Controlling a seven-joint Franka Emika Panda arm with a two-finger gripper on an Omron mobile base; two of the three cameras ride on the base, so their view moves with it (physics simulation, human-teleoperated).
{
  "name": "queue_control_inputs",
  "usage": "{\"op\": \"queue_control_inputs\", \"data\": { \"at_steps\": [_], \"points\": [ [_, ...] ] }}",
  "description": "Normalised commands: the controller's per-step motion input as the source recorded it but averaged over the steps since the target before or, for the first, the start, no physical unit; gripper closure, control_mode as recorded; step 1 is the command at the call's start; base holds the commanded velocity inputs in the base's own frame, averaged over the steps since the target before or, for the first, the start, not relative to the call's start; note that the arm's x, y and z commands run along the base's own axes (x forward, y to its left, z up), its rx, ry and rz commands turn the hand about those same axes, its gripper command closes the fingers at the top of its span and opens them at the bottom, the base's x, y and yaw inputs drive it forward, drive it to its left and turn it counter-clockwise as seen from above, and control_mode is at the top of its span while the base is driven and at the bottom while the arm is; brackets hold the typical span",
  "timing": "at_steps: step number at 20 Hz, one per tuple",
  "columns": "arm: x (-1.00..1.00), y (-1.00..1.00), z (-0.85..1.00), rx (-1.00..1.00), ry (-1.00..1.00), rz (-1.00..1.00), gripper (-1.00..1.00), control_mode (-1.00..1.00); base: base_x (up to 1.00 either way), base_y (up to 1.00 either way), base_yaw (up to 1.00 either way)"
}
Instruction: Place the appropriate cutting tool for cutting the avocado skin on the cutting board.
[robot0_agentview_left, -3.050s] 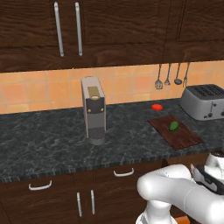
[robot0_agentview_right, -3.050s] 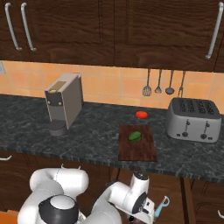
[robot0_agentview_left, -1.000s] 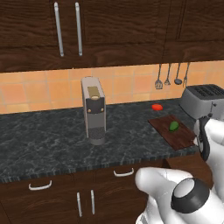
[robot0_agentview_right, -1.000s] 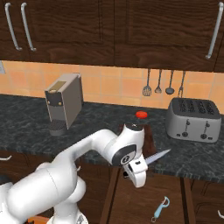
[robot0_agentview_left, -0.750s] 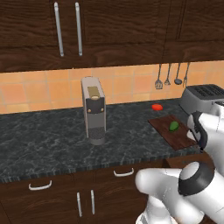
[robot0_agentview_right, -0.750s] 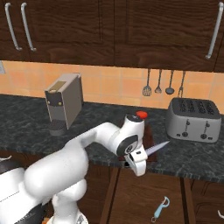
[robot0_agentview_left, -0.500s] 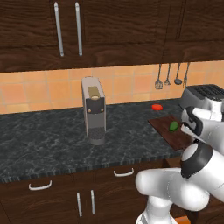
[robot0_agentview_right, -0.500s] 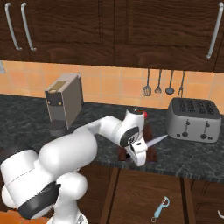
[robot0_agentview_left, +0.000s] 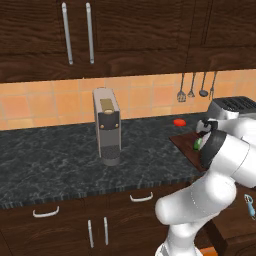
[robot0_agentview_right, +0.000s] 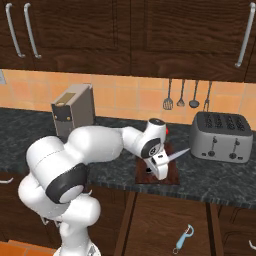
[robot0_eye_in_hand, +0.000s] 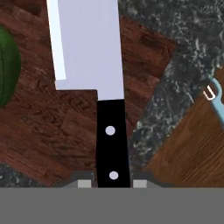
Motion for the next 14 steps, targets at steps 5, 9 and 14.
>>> {"op": "queue_control_inputs", "data": {
  "at_steps": [5, 9, 14],
  "points": [
    [0.41, 0.06, -0.51, 0.0, 0.0, 0.01, 1.0, -1.0, 0.0, 0.0, 0.0],
    [0.24, 0.28, -0.42, 0.0, 0.0, 0.0, 1.0, -1.0, 0.0, 0.0, 0.0],
    [0.0, 0.42, -0.33, 0.0, 0.0, 0.01, -1.0, -1.0, 0.0, 0.0, 0.0]
  ]
}}
